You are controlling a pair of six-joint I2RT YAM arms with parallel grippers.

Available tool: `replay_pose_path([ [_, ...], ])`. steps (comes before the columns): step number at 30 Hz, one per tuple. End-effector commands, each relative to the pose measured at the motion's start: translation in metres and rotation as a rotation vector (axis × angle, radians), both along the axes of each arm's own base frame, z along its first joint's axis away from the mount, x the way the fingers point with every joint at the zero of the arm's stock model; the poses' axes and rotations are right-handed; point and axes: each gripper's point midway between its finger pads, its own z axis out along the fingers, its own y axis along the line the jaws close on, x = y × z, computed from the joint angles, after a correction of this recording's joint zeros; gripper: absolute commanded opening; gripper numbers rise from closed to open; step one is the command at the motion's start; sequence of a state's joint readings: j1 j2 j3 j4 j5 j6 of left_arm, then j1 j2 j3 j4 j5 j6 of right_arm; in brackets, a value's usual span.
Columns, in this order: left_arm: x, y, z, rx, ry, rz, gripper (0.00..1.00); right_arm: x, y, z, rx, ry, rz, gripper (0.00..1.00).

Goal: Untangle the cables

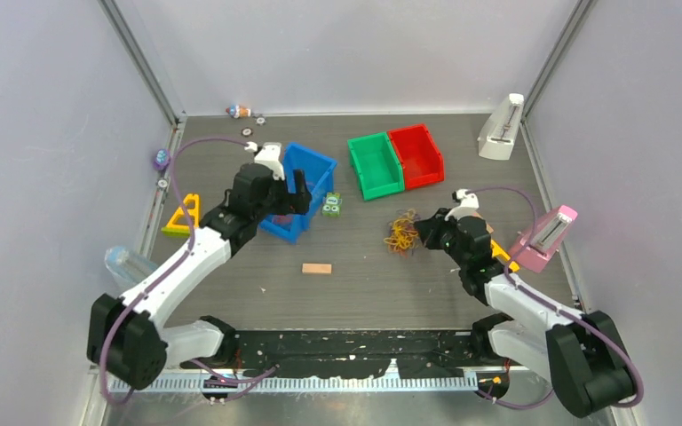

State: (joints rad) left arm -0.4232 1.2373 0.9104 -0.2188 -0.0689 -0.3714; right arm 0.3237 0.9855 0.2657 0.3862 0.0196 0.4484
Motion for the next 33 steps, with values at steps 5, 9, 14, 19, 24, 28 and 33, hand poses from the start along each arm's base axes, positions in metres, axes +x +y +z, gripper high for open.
replay_pose_path([
  [5,-0.058,-0.091,0.004,-0.021,-0.185,-0.415,0.93,-0.005,0.068,0.034,0.135,-0.114,0.374,0.06],
  [9,-0.070,-0.126,-0.020,-0.026,-0.121,-0.575,0.95,-0.003,0.070,0.027,0.122,-0.077,0.383,0.37],
  [14,-0.076,-0.161,-0.043,-0.021,-0.061,-0.679,0.95,0.005,0.060,0.016,0.080,-0.040,0.319,0.65],
  [19,-0.074,-0.190,-0.061,-0.017,0.017,-0.722,0.91,0.009,0.043,0.009,0.029,-0.013,0.224,0.53],
  [24,-0.077,-0.215,-0.071,-0.036,0.069,-0.776,0.87,0.008,0.043,0.009,0.023,-0.018,0.230,0.42],
  [28,-0.079,-0.228,-0.083,-0.021,0.105,-0.808,0.85,0.005,0.051,0.009,0.036,-0.014,0.282,0.48],
  [33,-0.077,-0.235,-0.098,-0.006,0.165,-0.816,0.80,0.001,0.058,0.009,0.049,-0.009,0.328,0.52],
])
